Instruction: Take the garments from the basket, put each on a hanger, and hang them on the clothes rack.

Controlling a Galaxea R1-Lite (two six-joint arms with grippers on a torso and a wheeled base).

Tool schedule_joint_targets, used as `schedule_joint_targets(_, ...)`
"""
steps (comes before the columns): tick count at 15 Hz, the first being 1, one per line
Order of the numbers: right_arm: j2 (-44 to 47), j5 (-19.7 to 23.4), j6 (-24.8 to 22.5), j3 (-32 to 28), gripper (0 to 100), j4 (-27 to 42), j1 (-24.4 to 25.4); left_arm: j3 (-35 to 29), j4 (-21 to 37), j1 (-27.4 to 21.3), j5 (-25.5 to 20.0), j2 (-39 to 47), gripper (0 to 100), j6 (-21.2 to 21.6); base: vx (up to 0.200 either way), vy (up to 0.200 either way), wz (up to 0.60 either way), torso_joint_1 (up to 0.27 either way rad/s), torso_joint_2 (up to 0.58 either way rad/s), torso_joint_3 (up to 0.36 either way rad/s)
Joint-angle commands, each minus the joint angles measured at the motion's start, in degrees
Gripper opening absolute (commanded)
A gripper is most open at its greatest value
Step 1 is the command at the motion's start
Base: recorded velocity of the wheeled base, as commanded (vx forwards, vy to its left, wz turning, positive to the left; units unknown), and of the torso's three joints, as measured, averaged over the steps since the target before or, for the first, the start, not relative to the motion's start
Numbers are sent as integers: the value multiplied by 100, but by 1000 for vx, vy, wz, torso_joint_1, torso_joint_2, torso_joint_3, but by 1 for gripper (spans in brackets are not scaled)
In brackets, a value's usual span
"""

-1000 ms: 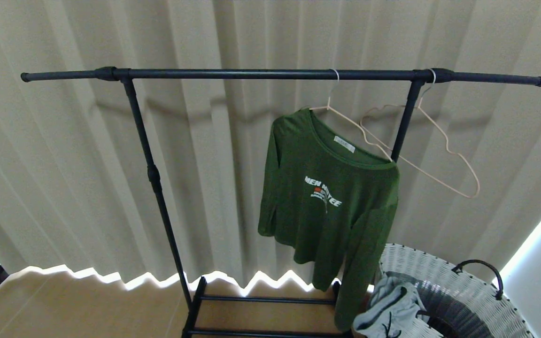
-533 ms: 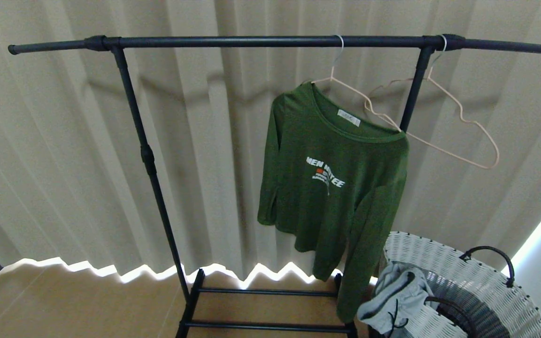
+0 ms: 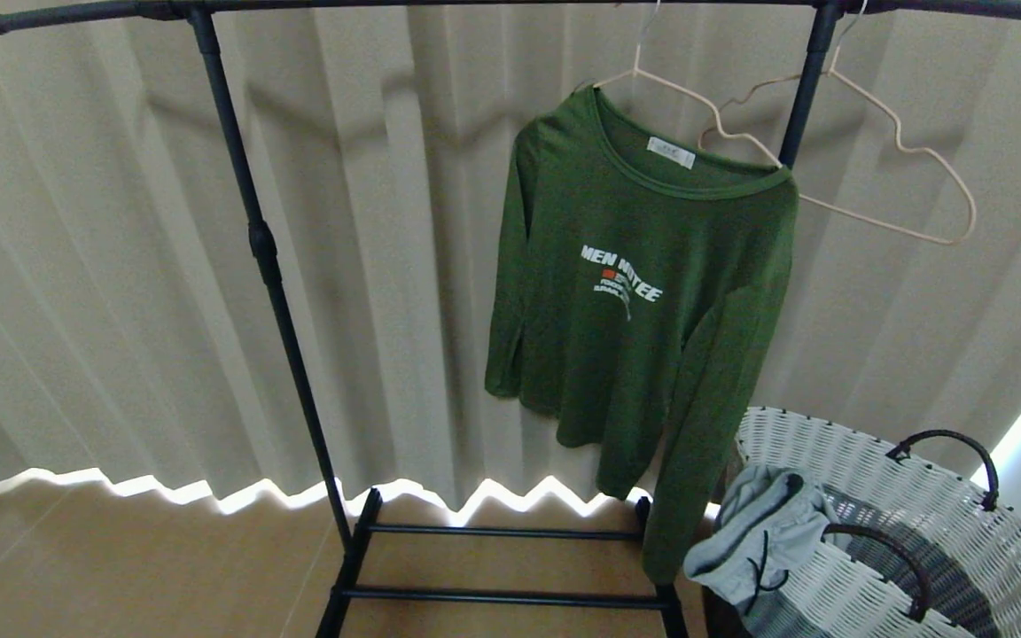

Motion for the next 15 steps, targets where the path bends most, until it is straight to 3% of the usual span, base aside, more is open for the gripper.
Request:
schedule_joint_targets(1,-1,3,-1,0,100,-7,1,1,-7,1,1,-2,100,2,0,0,0,-41,432,393)
schedule_joint_targets(13,-1,-6,8,0,100,-7,1,-8,-7,1,1,-2,100,28,0,0,0,-4,47,41)
schedule_joint_targets(15,-1,3,-1,0,100,-7,1,1,-7,1,1,-2,100,28,0,-200,0,2,2,2)
